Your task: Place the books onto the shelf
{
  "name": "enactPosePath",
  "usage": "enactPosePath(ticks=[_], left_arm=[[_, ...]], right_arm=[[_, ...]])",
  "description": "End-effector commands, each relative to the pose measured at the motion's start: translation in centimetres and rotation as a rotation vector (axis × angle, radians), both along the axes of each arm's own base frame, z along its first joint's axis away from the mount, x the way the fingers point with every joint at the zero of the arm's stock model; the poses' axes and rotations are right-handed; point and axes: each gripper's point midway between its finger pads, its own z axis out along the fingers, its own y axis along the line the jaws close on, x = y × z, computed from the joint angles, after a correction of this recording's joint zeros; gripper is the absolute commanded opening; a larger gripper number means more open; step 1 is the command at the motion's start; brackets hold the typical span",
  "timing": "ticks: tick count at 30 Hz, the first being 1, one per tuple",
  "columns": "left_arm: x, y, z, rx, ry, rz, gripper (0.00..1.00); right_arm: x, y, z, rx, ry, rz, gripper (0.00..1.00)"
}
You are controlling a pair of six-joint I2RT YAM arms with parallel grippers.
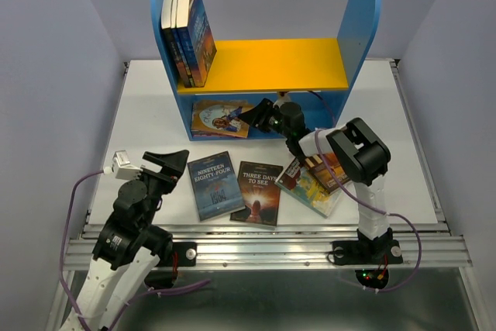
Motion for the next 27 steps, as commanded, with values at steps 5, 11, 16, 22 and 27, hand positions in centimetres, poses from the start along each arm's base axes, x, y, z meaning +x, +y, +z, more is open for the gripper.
enactPosePath(ticks=[5, 11, 16, 22, 27], left_arm=[[0.4, -0.7, 0.5, -0.017, -0.031, -0.024, 0.99], [0.4, -0.7, 0.3, -0.012, -0.026, -0.028, 0.99], [0.5, -1.1, 0.0, -0.016, -0.021, -0.042, 0.99], [0.6, -1.3, -0.3, -0.022, -0.019, -0.049, 0.99], [0.6, -1.4, -0.6, -0.023, -0.012, -0.053, 0.99]], right_arm=[[0.5, -2.6, 0.3, -0.08, -0.007, -0.111, 0.6], [0.1, -3.2, -0.2, -0.113, 0.007, -0.128, 0.55], [0.1, -3.1, 0.1, -0.107, -0.005, -0.118, 0.43], [0.3, -3.1, 0.6, -0.117, -0.017, -0.121, 0.37], [0.7, -3.0, 0.6, -0.123, -0.018, -0.126, 0.27]])
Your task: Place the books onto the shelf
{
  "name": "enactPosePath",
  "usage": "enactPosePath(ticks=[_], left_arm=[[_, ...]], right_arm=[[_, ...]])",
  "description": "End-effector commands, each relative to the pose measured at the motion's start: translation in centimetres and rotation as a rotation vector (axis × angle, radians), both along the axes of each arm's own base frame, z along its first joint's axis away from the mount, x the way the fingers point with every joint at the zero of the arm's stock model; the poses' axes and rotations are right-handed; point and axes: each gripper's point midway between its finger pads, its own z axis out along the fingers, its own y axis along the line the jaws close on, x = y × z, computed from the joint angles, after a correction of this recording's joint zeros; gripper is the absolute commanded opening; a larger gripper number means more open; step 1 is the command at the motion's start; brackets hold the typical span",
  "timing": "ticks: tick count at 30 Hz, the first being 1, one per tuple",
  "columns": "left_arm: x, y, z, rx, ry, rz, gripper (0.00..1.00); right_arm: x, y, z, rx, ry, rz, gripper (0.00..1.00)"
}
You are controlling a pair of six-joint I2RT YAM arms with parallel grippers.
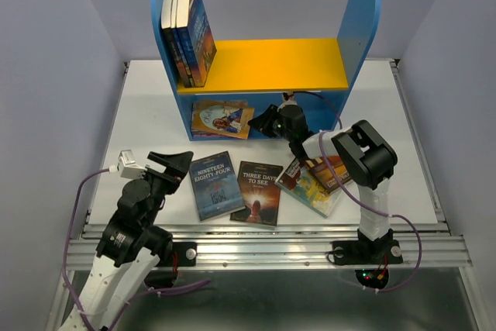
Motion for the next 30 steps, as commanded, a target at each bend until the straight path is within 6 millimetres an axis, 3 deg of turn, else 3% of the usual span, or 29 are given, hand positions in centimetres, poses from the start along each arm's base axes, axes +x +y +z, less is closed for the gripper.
enactPosePath(ticks=[1, 8, 30], left_arm=[[0.3, -0.5, 0.4, -0.012, -0.027, -0.019, 0.99], [0.4, -0.7, 0.0, -0.011, -0.019, -0.023, 0.99], [0.7, -1.0, -0.3, -0.018, -0.011, -0.032, 0.99]], right_arm=[[1.2, -0.1, 2.8, 0.005, -0.076, -0.016, 0.25], [2.0, 0.0, 3.3, 0.001, -0.094, -0.029, 0.07], [3.8, 0.6, 3.5, 0.048, -0.071, -0.08, 0.05]])
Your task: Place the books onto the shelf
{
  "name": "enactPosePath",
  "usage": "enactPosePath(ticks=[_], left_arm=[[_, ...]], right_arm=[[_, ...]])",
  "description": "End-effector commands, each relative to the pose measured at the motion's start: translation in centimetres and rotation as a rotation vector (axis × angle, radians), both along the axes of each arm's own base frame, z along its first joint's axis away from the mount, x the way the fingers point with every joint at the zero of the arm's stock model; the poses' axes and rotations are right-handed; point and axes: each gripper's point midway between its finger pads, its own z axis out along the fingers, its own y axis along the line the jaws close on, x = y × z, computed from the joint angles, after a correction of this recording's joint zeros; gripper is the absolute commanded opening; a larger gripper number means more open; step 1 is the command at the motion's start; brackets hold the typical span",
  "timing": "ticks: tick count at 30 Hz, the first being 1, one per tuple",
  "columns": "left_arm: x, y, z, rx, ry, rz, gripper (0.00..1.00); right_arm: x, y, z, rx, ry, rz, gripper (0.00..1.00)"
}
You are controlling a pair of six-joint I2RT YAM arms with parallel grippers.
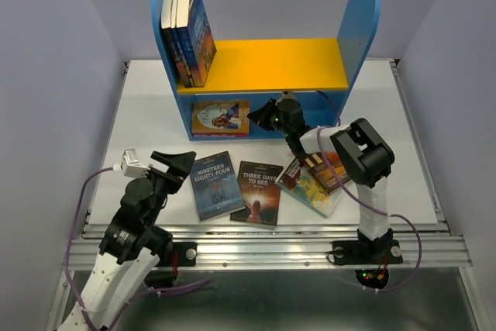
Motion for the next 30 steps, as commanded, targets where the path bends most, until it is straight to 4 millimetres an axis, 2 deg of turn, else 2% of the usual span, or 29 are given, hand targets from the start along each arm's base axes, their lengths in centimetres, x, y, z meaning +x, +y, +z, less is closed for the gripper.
enactPosePath(ticks=[1, 17, 30], left_arm=[[0.4, -0.4, 0.5, -0.01, -0.024, -0.011, 0.99], [0.4, -0.4, 0.2, -0.009, -0.018, -0.013, 0.99], [0.3, -0.5, 0.2, -0.014, -0.02, -0.015, 0.99]], right_arm=[[1.7, 0.2, 2.0, 0.039, -0.049, -0.032, 0.04], [2.3, 0.9, 2.3, 0.059, -0.069, -0.02, 0.04], [2.4, 1.5, 2.2, 0.043, -0.075, 0.017, 0.11]])
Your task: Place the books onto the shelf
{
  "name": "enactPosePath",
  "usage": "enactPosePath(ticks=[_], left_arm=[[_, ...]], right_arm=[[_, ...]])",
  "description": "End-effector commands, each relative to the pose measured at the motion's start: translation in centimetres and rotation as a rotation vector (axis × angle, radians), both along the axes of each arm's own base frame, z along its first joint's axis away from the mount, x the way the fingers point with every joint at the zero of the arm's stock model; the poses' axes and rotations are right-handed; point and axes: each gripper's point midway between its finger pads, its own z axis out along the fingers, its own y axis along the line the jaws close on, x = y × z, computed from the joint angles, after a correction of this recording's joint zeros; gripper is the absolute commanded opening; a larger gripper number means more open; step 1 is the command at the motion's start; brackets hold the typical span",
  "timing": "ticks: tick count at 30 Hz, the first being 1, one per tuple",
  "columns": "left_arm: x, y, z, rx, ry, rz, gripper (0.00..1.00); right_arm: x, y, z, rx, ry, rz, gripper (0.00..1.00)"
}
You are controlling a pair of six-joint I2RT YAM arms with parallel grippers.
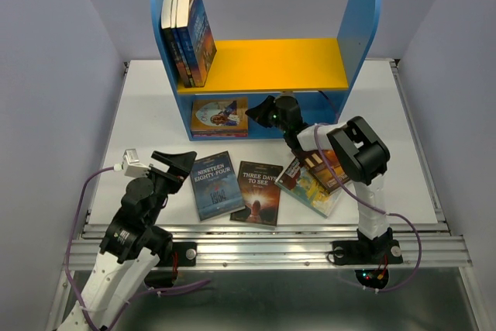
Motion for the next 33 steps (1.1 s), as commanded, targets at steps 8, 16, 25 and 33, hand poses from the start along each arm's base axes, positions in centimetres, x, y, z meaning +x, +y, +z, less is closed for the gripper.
enactPosePath(ticks=[8, 16, 25, 33], left_arm=[[0.2, -0.4, 0.2, -0.013, -0.02, -0.014, 0.99], [0.2, -0.4, 0.2, -0.013, -0.02, -0.013, 0.99], [0.1, -0.4, 0.2, -0.018, -0.025, -0.015, 0.99], [0.0, -0.4, 0.2, -0.022, -0.026, -0.015, 0.99]], right_arm=[[1.0, 0.9, 1.9, 0.012, -0.067, 0.032, 0.14], [0.9, 0.7, 1.5, 0.001, -0.058, 0.034, 0.17], [1.0, 0.2, 1.2, -0.019, -0.052, 0.006, 0.34], [1.1, -0.5, 1.9, -0.039, -0.063, -0.022, 0.43]])
